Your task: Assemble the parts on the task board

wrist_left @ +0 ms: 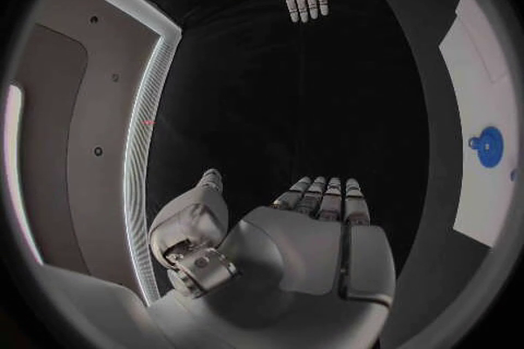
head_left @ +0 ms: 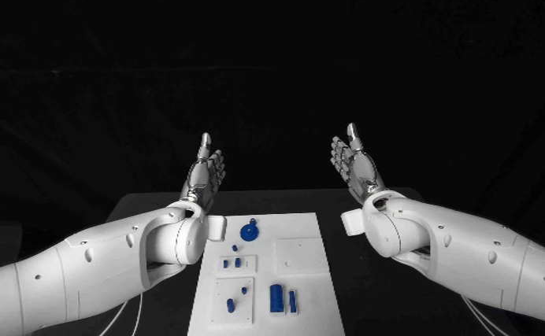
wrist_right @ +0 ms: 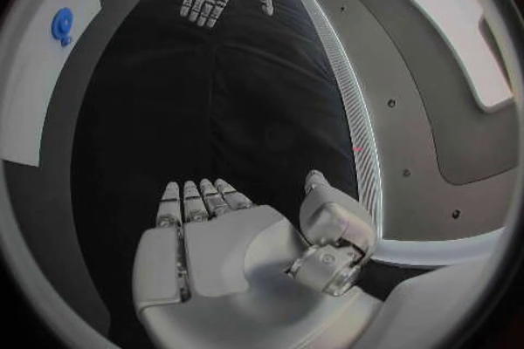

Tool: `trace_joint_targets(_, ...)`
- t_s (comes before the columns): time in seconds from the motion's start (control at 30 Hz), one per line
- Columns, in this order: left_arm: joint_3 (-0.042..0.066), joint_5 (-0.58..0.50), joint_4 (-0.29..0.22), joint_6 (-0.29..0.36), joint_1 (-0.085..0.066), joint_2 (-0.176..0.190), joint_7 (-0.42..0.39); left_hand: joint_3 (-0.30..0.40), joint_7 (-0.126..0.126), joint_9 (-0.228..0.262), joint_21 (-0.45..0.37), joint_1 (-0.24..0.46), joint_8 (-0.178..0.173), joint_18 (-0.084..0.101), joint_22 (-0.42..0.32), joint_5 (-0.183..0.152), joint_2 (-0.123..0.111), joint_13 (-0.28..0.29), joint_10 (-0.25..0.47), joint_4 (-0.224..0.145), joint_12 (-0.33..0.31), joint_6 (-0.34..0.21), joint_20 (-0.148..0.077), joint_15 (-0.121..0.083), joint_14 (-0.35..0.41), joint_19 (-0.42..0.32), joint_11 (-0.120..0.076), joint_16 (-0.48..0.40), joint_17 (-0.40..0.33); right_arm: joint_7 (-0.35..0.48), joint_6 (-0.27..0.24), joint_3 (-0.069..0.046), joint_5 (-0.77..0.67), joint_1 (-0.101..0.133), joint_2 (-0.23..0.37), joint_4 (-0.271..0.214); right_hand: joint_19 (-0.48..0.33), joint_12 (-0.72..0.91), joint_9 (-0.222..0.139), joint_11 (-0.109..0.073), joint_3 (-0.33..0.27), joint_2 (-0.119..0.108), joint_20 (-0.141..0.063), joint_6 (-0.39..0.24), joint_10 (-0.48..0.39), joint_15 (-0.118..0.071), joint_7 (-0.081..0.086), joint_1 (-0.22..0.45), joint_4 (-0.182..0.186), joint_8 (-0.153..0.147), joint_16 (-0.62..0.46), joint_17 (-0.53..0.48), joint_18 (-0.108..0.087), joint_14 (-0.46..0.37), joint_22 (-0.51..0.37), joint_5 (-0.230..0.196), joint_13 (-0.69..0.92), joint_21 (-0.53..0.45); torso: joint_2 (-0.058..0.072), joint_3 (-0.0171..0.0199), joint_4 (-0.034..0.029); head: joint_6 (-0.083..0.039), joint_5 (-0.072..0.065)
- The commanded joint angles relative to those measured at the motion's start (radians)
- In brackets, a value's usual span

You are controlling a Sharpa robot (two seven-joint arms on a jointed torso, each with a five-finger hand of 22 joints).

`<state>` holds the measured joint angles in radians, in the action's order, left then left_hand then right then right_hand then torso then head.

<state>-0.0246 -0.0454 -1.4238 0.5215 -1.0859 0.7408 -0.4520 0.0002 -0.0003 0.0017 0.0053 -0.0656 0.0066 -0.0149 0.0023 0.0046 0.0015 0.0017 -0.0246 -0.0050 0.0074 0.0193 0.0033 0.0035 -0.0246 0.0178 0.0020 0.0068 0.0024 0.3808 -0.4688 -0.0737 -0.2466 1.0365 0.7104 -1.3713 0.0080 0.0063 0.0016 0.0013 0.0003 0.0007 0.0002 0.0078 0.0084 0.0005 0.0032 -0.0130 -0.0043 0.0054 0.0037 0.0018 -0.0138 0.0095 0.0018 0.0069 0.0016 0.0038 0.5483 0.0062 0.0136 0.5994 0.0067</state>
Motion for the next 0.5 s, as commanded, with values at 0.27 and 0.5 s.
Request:
trace_joint_targets(0.27,0.024,0.045,-0.144,0.246,0.035,0.038,-0.068,0.000,0.000,-0.002,-0.005,0.066,-0.007,0.015,-0.002,-0.005,-0.002,-0.002,0.025,0.005,-0.007,-0.019,-0.003,-0.003,0.025,-0.018,-0.002,-0.007,-0.002,0.135,-0.289,0.068,0.237,0.013,0.065,-0.185,-0.008,-0.006,-0.002,-0.001,0.000,-0.001,0.000,-0.008,-0.008,-0.001,-0.003,0.013,0.004,-0.005,-0.004,-0.002,0.014,-0.009,-0.002,-0.007,-0.002,-0.004,-0.004,-0.0062,-0.0136,0.001,-0.007)
trace_joint_targets(0.5,0.025,0.045,-0.146,0.248,0.036,0.039,-0.068,0.000,0.000,-0.002,-0.005,0.066,-0.007,0.015,-0.002,-0.005,-0.002,-0.002,0.025,0.005,-0.007,-0.019,-0.003,-0.003,0.025,-0.018,-0.002,-0.007,-0.002,0.139,-0.301,0.074,0.247,0.013,0.070,-0.199,-0.008,-0.006,-0.002,-0.001,0.000,-0.001,0.000,-0.008,-0.008,-0.001,-0.003,0.013,0.004,-0.005,-0.004,-0.002,0.014,-0.009,-0.002,-0.007,-0.002,-0.004,-0.004,-0.0062,-0.0136,0.001,-0.007)
